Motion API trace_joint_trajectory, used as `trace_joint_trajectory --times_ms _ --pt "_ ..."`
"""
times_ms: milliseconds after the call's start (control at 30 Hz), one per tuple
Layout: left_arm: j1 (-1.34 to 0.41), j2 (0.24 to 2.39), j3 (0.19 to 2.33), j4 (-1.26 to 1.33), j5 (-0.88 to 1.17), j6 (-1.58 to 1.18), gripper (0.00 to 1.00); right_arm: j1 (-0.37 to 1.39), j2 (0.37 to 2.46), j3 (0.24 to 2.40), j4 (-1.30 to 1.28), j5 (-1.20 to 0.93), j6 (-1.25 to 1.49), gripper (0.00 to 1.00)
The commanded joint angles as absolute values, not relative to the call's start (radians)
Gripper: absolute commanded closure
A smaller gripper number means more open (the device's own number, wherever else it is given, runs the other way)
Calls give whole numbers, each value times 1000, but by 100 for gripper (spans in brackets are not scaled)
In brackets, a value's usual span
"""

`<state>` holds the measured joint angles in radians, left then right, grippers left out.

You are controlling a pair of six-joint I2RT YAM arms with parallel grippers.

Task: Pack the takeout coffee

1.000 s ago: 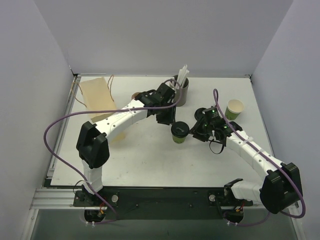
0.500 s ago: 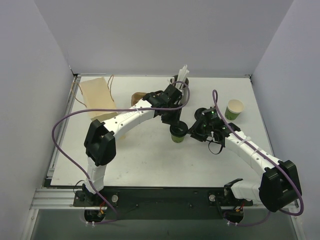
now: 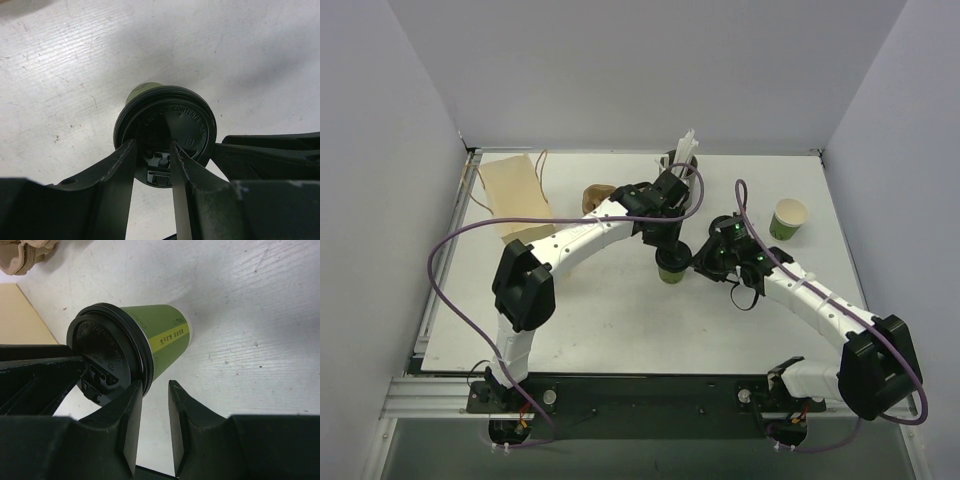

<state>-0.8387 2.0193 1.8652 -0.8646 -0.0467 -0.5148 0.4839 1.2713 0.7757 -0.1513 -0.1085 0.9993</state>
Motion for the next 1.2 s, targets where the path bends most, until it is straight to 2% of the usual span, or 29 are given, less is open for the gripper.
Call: trace_joint_trajectory --times_ms 0,267,633,867,967,1067,1100,1167 --pt "-847 2074 1861 -948 -61 -500 57 534 1382 683 -322 -17 971 78" --pt "-845 2072 1862 -954 -66 -500 57 538 1370 704 -344 -3 968 78" --pt "-824 2062 1959 -976 -43 -482 57 515 1354 1003 -425 -3 910 74" --pt "-798 2056 2055 -985 0 -469 56 502 1351 1098 -439 -9 876 73" --pt "-769 2026 2054 -965 35 -488 55 503 1365 1124 -437 -18 832 69" --pt "-729 1967 2013 -933 31 -523 53 518 1410 1179 -451 -37 783 58" --pt "-716 1948 1991 -913 26 -538 53 538 1439 1224 -484 -31 743 51" --pt "-670 1899 1947 -905 25 -549 52 572 1469 1278 -521 36 706 43"
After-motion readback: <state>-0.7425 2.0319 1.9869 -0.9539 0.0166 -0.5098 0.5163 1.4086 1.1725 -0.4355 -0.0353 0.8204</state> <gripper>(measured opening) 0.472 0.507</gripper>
